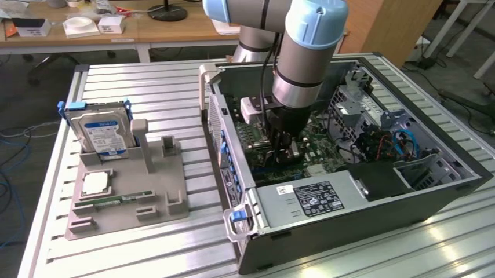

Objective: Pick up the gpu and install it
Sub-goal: 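Insert the gpu into the slot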

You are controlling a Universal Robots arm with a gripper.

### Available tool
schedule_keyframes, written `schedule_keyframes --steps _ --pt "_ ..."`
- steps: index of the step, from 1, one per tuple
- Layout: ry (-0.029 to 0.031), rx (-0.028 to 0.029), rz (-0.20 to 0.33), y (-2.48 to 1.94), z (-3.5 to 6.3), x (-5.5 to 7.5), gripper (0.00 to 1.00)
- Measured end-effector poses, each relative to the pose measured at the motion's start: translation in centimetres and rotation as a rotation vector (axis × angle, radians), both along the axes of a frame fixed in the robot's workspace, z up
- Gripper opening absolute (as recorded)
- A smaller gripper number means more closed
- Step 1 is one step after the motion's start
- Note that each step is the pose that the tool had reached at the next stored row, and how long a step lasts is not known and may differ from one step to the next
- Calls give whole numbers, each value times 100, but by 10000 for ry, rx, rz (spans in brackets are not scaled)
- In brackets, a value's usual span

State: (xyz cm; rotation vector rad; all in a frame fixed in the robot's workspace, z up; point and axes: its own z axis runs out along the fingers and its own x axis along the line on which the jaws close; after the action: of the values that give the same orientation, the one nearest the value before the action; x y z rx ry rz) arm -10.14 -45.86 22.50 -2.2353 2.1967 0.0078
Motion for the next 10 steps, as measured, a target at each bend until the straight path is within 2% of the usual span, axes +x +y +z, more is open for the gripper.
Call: schedule_keyframes --steps 2,3,4,6,7,9,10 --pt "16 11 3 1 0 0 27" --pt "0 2 -3 1 -1 -1 27" --pt "24 16 -5 2 0 -5 27" --pt "-6 -1 -9 1 -1 -3 27" --pt "28 17 -6 2 0 -5 27" --pt "1 2 -7 1 0 -3 27" --pt "24 15 -5 2 0 -5 27"
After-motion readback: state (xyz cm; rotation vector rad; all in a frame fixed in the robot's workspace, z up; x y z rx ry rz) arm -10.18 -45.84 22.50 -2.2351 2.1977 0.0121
